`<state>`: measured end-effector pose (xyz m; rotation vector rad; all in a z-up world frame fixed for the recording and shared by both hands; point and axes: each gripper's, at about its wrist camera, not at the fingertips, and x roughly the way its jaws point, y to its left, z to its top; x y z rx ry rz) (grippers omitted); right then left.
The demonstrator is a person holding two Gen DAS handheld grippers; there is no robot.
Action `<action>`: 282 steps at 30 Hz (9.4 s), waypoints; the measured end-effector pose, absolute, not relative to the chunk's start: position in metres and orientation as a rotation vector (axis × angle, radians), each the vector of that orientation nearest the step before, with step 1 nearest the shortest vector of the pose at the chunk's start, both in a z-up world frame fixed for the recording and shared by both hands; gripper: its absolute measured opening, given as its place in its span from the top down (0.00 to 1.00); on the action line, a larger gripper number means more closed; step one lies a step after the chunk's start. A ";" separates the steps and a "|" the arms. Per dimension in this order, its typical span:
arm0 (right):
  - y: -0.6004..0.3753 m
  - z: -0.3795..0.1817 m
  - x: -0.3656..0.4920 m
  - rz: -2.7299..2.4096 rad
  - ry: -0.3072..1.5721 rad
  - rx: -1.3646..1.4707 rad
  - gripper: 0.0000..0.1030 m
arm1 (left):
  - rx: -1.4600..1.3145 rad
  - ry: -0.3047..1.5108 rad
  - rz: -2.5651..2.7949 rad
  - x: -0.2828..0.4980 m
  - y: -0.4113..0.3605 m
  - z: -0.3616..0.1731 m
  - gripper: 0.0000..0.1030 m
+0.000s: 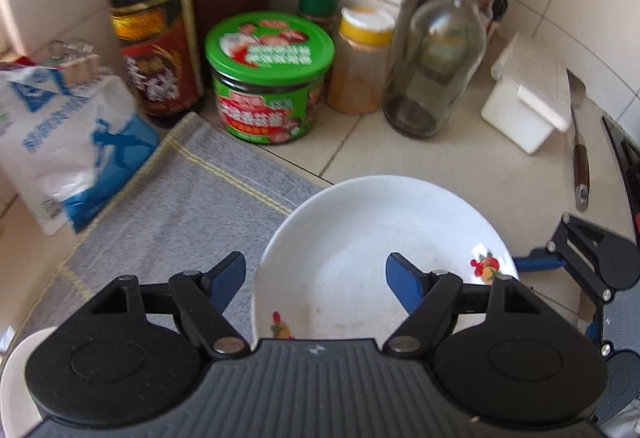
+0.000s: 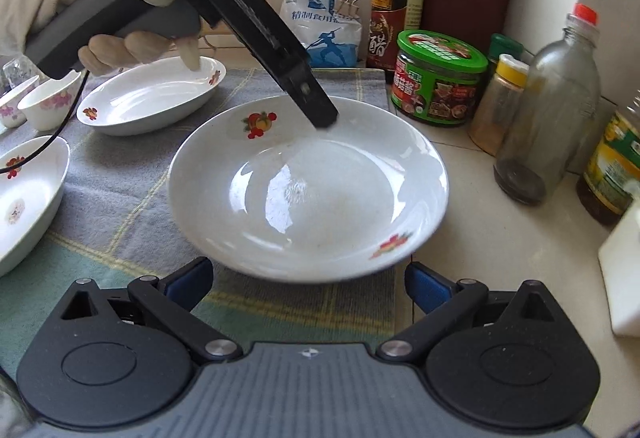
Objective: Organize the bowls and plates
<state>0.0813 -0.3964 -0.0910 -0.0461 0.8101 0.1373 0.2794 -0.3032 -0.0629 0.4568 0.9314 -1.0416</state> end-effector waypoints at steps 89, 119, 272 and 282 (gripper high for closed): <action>-0.206 -0.092 0.014 0.516 0.687 -0.159 0.00 | 0.343 1.075 -0.829 0.191 -0.046 -0.070 0.27; -0.198 -0.089 0.020 0.508 0.734 -0.180 0.00 | 0.405 1.216 -0.953 0.208 -0.061 -0.077 0.34; -0.411 -0.051 0.055 0.153 0.710 -0.067 0.00 | 0.469 0.806 -1.028 0.205 -0.286 -0.024 0.16; -0.422 -0.039 0.085 0.211 0.690 0.032 0.00 | 0.240 0.804 -0.595 0.167 -0.218 -0.035 0.12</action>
